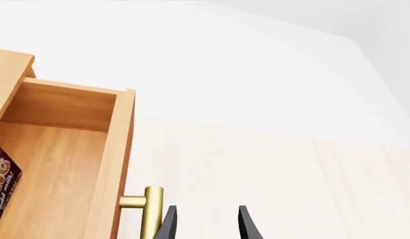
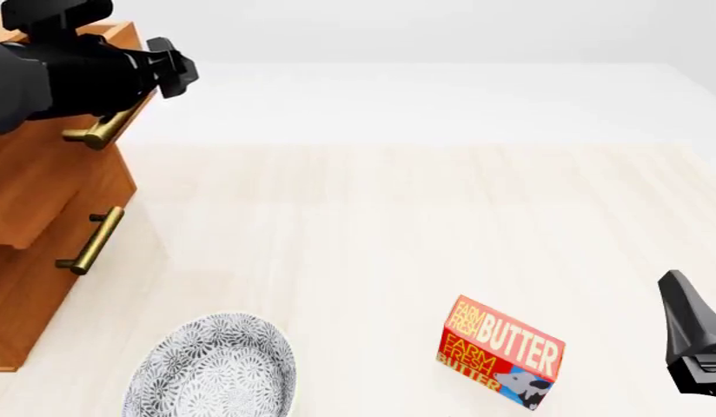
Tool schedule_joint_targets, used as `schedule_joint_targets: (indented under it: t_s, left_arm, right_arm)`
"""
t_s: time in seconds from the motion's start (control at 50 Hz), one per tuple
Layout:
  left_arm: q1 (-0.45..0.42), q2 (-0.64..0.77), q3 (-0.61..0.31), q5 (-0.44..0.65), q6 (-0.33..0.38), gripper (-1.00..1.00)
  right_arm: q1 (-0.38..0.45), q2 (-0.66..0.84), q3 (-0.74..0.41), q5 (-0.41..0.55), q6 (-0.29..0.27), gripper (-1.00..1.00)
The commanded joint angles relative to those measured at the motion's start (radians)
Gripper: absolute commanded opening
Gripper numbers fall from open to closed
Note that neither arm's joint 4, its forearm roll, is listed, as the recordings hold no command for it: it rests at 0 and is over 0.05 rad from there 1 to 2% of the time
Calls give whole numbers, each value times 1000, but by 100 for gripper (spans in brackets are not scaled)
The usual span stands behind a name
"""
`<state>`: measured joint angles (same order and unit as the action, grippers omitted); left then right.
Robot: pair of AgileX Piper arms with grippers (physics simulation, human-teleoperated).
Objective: Put the chocolate pudding in the top drawer of the cabinet and close it.
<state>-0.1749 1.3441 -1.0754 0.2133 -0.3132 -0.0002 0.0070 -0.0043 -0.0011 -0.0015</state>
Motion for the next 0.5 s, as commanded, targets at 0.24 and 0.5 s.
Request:
schedule_joint_targets:
  t_s: [0.24,0.5]
  left_arm:
    - [47,97,54,20,-37,100]
    - [78,101,63,24,-13,100]
  right_arm:
    - [0,0,0,0,0,100]
    - [0,0,0,0,0,100]
